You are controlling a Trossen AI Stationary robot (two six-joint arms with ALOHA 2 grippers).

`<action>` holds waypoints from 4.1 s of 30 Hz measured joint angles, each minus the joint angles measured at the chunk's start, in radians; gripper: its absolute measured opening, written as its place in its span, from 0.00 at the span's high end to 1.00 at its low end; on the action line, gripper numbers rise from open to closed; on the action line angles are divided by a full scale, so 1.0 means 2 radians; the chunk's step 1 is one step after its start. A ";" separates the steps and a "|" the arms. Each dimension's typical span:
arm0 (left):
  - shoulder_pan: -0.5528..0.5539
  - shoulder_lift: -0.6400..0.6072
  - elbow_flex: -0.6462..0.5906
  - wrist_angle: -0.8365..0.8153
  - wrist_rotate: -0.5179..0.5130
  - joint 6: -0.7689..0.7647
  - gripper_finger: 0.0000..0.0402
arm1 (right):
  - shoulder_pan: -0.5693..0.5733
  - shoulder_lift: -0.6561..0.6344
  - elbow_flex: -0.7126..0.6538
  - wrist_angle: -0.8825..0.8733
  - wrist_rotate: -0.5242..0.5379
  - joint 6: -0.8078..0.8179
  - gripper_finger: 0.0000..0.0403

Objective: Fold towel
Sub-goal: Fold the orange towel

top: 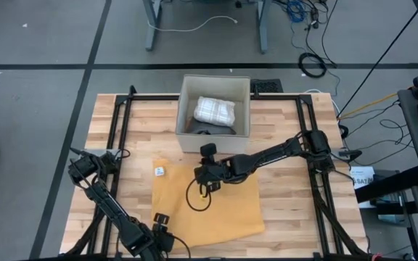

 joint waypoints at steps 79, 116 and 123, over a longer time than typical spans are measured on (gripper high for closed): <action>0.554 -0.337 -0.293 0.008 0.243 0.337 0.60 | 0.243 -0.097 -0.229 0.161 -0.166 0.338 0.72; 0.525 -0.331 -0.201 -0.129 0.220 0.376 0.99 | 0.252 -0.100 -0.301 0.165 -0.127 0.448 0.72; 0.528 -0.331 -0.141 -0.234 0.175 0.364 0.99 | 0.252 -0.099 -0.302 0.163 -0.122 0.437 0.72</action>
